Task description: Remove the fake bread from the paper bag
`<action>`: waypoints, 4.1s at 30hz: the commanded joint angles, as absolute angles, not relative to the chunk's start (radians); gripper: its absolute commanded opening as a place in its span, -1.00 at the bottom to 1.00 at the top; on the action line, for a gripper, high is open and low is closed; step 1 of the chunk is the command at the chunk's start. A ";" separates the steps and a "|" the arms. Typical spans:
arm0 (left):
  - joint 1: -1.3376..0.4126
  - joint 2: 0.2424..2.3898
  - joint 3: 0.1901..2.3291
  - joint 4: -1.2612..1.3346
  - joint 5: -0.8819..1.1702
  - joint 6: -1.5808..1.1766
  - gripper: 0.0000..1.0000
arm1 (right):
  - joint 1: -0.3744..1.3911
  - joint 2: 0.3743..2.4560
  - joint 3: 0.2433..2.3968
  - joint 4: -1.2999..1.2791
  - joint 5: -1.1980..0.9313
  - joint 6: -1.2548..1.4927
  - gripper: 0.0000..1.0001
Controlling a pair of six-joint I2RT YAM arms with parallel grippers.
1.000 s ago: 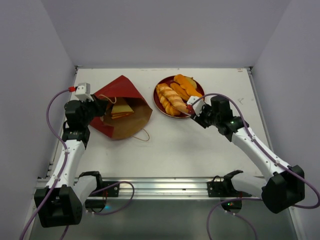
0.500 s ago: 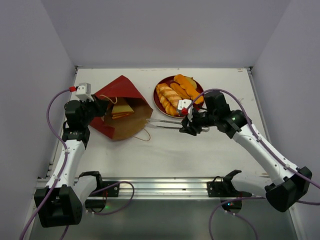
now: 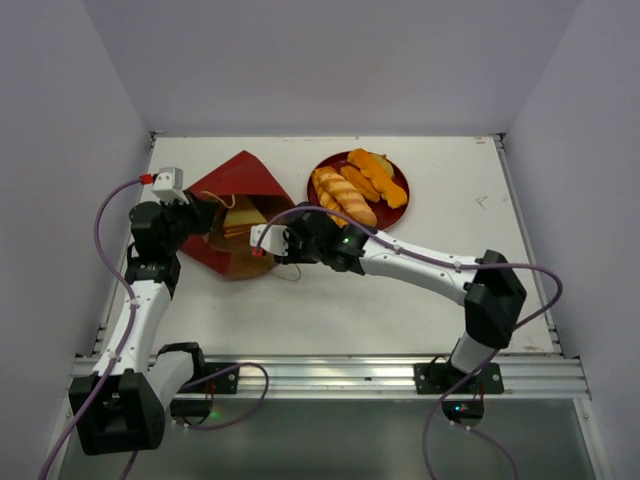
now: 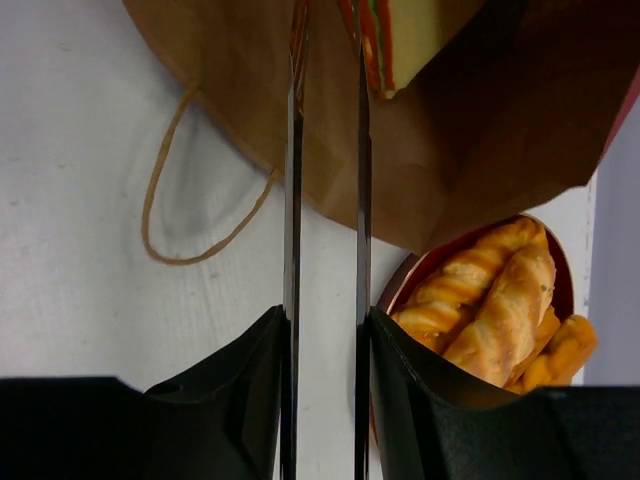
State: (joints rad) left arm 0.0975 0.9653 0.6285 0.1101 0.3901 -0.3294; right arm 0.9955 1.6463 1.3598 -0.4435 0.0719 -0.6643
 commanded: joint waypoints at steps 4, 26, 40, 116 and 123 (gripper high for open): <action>0.103 0.956 0.621 0.149 0.408 -0.321 -0.81 | 1.029 1.813 1.491 -0.276 0.366 -0.762 -0.19; 0.103 0.946 0.624 0.135 0.407 -0.325 -0.81 | 1.054 2.008 1.598 -0.282 0.443 -0.778 -0.07; 0.103 0.942 0.623 0.133 0.399 -0.324 -0.81 | 1.052 1.924 1.569 -0.386 0.344 -0.718 -1.00; 0.103 0.939 0.629 0.120 0.379 -0.321 -0.81 | 0.511 1.465 1.250 -0.391 0.328 -0.649 -0.92; 0.103 0.940 0.630 0.118 0.380 -0.319 -0.81 | 0.511 1.448 1.218 -0.417 0.304 -0.649 -0.62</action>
State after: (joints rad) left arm 0.0978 0.9535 0.6258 0.1032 0.3668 -0.3290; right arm 0.5102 1.4796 1.2190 -0.4614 0.3111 -0.6411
